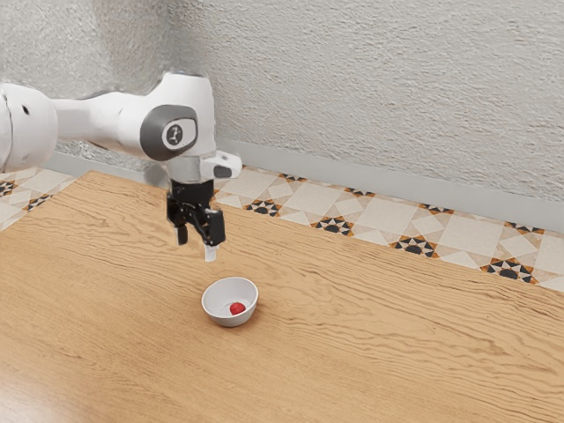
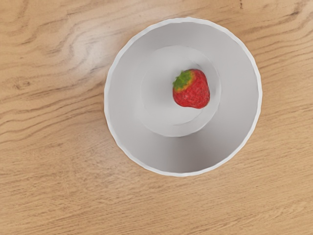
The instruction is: Take strawberry from the bowl
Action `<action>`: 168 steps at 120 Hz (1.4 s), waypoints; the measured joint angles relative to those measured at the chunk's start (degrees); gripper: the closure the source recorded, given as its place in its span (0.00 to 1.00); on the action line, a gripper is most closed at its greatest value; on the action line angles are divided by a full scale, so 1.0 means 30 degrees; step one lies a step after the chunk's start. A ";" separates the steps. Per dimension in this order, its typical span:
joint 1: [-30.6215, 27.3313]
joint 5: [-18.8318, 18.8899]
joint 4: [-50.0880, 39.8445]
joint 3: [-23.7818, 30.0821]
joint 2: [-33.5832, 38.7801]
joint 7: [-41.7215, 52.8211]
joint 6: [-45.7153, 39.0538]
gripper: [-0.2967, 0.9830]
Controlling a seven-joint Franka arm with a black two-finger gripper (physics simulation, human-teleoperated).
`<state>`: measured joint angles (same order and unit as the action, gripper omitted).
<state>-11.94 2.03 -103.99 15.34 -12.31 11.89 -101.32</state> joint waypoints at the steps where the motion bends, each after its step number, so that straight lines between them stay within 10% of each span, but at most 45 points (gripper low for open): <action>1: -0.0008 0.0023 -0.0012 -0.0012 -0.0223 -0.0038 -0.0289 0.23; 88: -0.0217 -0.2856 -0.6182 0.0362 -0.0931 -1.0149 -1.2557 0.48; 168: 0.0291 0.0875 -0.6926 0.0754 -0.1074 -1.4097 -1.4121 0.51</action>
<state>-11.06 4.66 -124.77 17.61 -15.53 -30.40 -143.68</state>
